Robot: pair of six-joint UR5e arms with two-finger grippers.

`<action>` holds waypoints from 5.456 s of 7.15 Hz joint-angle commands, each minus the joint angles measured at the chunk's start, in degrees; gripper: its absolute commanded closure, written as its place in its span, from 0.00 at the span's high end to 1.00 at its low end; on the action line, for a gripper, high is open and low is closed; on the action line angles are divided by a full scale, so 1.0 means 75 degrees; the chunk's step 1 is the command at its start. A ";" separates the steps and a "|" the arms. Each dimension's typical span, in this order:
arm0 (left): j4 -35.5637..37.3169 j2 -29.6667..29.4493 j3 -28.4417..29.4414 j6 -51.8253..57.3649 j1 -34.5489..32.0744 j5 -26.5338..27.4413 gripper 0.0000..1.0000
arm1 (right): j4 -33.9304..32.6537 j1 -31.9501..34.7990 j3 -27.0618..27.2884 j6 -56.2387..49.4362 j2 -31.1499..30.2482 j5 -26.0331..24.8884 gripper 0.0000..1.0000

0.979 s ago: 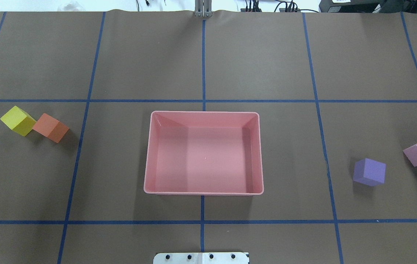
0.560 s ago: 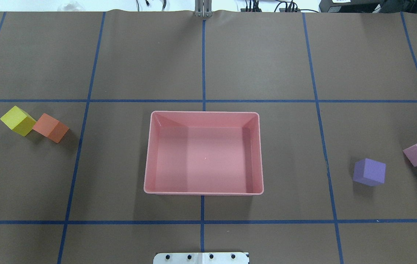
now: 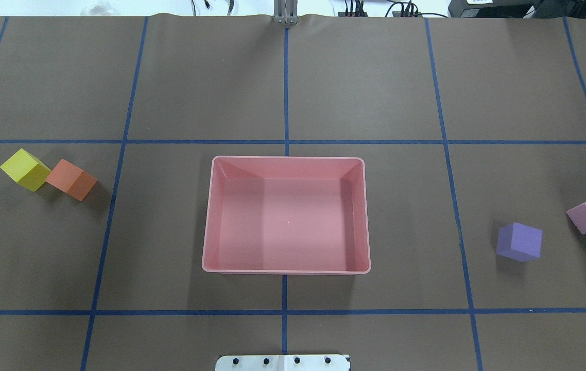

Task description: Place blocks into pink bin with both arms

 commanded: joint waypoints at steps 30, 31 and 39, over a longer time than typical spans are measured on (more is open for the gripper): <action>-0.2320 -0.4366 -0.0177 -1.0368 0.6874 0.2704 0.47 | 0.0635 -0.0199 -0.0068 0.0062 -0.0249 0.0568 1.00; -0.2071 -0.4568 -0.0119 -1.0382 0.7553 0.3487 0.60 | 0.0635 -0.0234 -0.0068 0.0062 -0.0249 0.0556 1.00; -0.1881 -0.4476 -0.0752 -1.0769 0.7724 0.3530 1.00 | 0.2658 -0.2221 -0.0103 0.2309 -0.0249 0.0452 1.00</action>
